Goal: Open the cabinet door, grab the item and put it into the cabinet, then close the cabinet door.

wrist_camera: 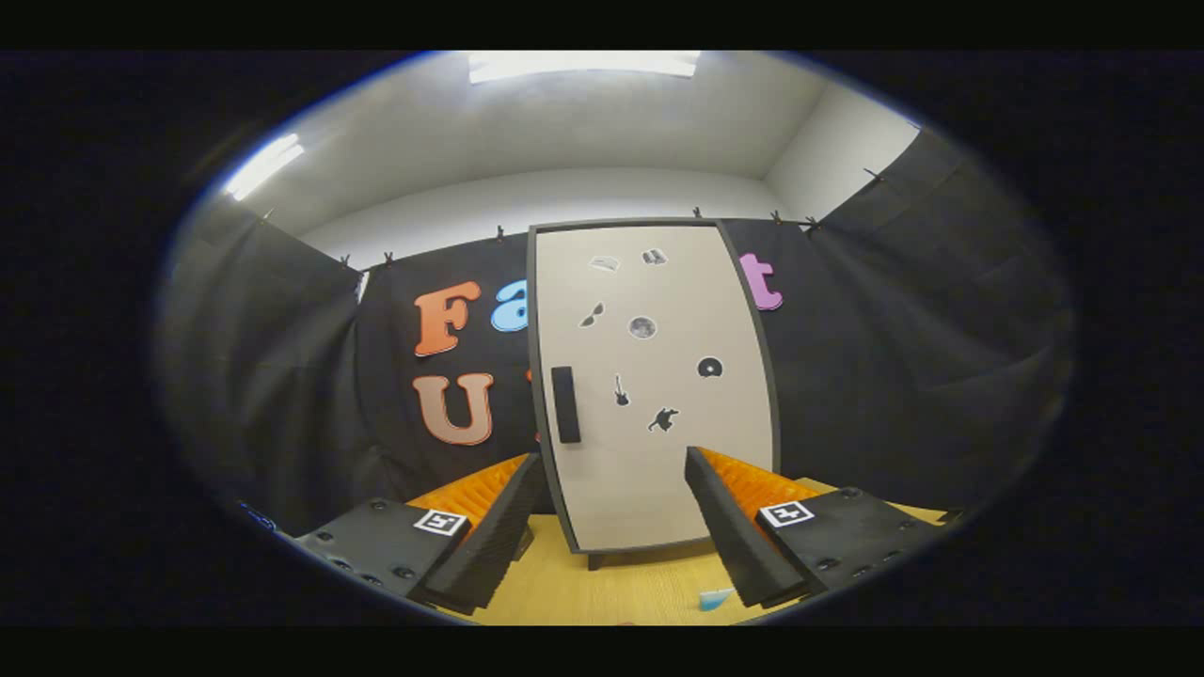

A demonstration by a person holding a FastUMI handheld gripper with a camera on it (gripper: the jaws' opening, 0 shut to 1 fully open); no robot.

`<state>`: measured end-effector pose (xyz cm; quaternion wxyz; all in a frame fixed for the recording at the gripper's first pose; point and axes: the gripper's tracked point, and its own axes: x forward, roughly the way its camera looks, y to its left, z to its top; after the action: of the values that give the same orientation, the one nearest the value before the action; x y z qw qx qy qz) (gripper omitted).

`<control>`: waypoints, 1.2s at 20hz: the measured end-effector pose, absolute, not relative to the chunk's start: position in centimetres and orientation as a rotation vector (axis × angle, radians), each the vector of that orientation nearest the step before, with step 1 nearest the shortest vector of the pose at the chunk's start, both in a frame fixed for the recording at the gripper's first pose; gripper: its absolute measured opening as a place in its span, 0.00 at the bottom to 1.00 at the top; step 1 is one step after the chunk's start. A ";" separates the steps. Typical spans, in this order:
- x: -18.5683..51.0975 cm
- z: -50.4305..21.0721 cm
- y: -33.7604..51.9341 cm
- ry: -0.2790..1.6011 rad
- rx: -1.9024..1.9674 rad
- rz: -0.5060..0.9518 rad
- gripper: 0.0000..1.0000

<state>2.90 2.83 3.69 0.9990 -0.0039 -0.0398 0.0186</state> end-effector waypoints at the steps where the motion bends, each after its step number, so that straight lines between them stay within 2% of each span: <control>1: 4.1 3.9 3.0 -0.074 -0.003 0.037 0.97; 7: 12.3 6.8 7.2 -0.046 0.044 0.163 0.97; 11: 18.1 6.3 10.3 0.017 0.016 0.235 0.97; 16: 25.9 3.9 10.8 0.049 -0.083 0.169 0.97; 20: 29.1 1.4 11.0 0.093 -0.116 0.134 0.96; 21: 29.6 0.9 11.1 0.109 -0.110 0.136 0.92; 24: 30.5 -0.2 11.0 0.134 -0.095 0.132 0.88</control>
<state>30.51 11.02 -0.15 0.9945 -0.0472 0.0670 0.0658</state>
